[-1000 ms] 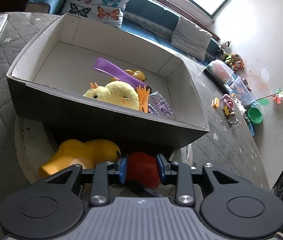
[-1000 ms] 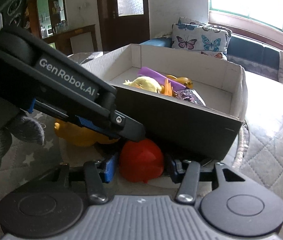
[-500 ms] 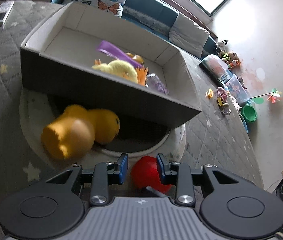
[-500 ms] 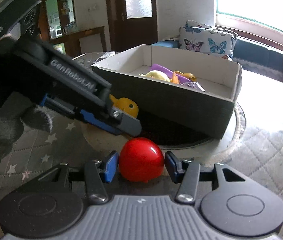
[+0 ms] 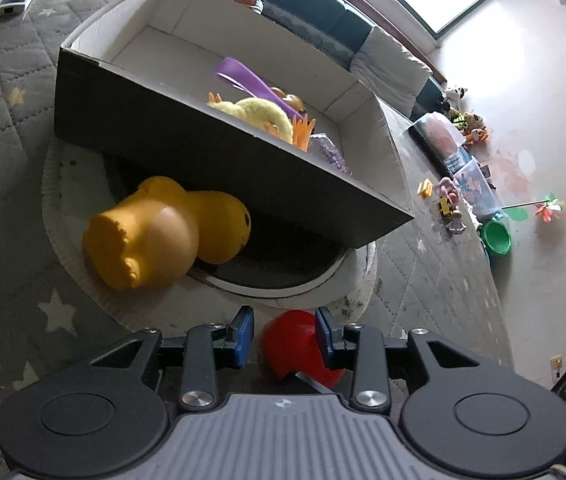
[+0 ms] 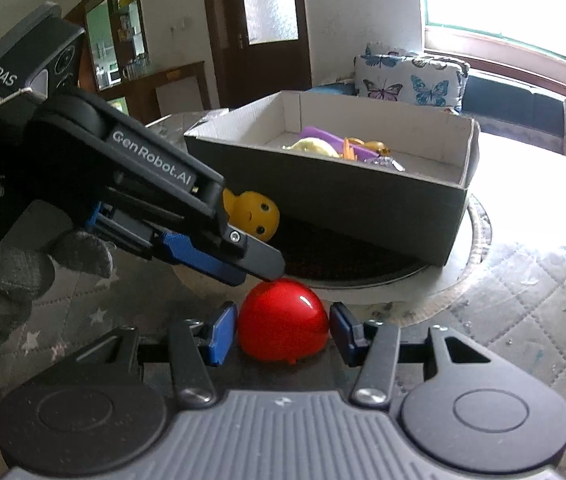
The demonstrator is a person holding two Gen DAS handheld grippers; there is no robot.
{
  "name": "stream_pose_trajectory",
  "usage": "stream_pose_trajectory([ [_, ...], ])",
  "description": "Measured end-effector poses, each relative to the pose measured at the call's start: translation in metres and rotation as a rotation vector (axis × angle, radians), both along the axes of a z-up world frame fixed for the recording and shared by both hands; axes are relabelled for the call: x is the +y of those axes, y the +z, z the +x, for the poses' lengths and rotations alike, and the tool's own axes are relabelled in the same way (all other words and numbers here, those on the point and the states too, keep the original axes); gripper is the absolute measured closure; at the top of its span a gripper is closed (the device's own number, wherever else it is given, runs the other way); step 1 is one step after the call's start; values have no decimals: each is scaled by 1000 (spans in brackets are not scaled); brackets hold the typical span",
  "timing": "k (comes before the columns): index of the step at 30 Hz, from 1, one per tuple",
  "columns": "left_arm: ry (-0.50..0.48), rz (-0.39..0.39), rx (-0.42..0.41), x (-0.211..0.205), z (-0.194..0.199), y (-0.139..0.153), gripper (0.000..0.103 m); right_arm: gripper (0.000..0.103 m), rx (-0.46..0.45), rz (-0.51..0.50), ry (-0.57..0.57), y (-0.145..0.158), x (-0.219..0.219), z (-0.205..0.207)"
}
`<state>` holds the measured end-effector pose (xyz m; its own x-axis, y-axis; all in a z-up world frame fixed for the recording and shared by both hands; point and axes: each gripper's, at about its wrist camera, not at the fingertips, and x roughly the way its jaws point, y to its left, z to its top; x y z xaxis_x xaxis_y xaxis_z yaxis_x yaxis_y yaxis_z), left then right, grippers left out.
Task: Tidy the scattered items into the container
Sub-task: 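Close the left tool on the red ball, then lift the red ball with the left tool and carry it over the box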
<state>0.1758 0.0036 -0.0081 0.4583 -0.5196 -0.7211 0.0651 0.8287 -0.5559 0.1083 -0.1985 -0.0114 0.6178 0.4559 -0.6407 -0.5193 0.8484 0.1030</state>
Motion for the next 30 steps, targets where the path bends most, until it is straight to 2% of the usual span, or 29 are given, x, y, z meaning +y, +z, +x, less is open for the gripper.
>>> stream_pose_trajectory([
  [10, -9, 21, -11, -7, -2, -1, 67, 51, -5, -67, 2, -5, 7, -2],
  [22, -22, -7, -16, -8, -9, -1, 65, 51, -6, -43, -11, -3, 5, -9],
  [30, -12, -45, -57, -6, -11, 16, 64, 51, -51, -14, -30, 11, 2, -11],
])
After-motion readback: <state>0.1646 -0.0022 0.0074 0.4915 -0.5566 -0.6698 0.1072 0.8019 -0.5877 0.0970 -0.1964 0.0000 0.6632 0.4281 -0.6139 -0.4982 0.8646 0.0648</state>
